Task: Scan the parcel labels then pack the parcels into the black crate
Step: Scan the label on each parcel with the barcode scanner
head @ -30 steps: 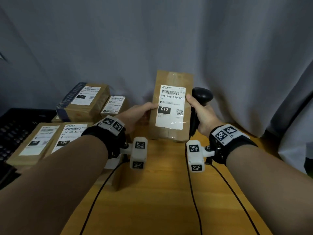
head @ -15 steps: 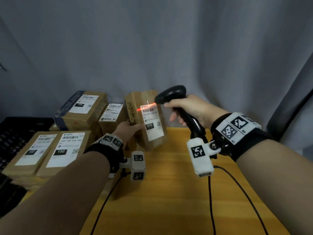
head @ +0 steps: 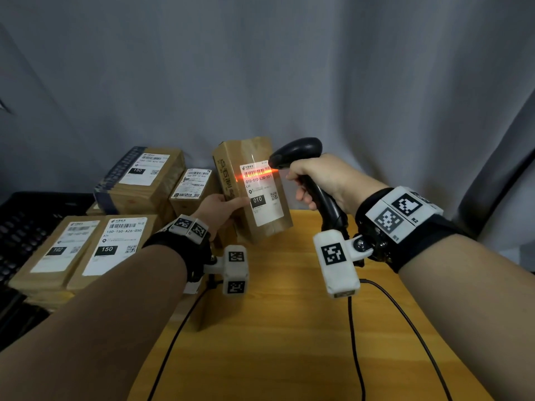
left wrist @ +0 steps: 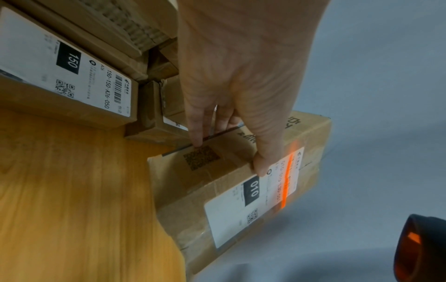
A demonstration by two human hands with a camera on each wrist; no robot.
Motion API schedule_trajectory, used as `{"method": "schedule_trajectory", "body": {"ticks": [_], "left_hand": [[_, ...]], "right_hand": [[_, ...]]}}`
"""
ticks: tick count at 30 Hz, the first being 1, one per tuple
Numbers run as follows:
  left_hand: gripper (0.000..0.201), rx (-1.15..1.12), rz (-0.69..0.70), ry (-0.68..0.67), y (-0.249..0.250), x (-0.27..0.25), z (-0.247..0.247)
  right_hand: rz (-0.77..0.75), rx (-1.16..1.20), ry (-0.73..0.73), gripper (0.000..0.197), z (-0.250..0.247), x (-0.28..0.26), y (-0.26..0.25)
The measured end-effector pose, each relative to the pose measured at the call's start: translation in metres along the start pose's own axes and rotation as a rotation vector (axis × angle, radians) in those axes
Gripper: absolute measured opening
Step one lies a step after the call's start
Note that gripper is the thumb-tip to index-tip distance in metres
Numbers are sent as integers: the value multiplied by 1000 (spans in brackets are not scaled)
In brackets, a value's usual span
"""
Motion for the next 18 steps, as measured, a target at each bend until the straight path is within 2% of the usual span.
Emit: {"method": "schedule_trajectory", "body": {"ticks": [18], "left_hand": [[29,28,-1,5,3,-1,0]], "right_hand": [[-6,-13,-5,13,6,-2,-4]]}}
Point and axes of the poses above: each hand's wrist, its own x-axis towards the middle knuckle, its own z-axis out of the palm, y = z × x, the point moved 8 cm from there along x, towards the middle knuckle
